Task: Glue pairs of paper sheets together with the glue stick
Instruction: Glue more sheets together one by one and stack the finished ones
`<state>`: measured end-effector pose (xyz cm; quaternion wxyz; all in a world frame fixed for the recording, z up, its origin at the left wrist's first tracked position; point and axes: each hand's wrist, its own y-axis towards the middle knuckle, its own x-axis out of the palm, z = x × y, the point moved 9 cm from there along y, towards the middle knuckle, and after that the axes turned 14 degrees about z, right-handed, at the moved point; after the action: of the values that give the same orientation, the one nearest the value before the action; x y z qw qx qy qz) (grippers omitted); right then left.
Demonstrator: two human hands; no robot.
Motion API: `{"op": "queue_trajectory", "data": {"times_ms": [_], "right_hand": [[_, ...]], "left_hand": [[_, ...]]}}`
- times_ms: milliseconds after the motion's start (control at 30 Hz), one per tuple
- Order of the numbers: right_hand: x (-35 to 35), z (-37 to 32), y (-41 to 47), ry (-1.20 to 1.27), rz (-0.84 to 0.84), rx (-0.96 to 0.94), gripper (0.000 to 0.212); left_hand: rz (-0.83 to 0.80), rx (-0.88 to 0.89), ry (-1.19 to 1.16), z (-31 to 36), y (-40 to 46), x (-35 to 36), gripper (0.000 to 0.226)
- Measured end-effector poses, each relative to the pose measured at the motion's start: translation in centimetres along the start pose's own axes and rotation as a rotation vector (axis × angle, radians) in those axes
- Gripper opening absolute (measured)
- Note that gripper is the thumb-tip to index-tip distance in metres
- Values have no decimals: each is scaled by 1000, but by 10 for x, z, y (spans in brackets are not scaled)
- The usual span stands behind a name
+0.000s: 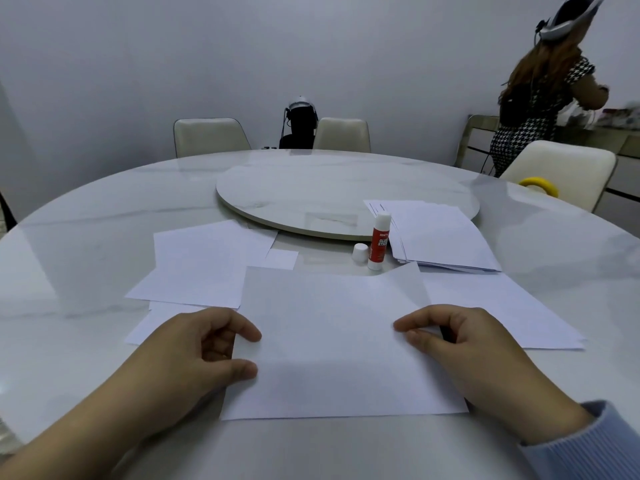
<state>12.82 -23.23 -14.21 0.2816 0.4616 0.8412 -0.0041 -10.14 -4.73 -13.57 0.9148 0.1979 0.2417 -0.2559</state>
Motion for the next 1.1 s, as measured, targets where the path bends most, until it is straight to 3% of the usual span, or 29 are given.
{"op": "queue_trajectory", "data": {"times_ms": [1100], "right_hand": [[3, 0, 2, -59, 10, -18, 29]], "left_hand": [[-3, 31, -35, -6, 2, 3, 41]]}}
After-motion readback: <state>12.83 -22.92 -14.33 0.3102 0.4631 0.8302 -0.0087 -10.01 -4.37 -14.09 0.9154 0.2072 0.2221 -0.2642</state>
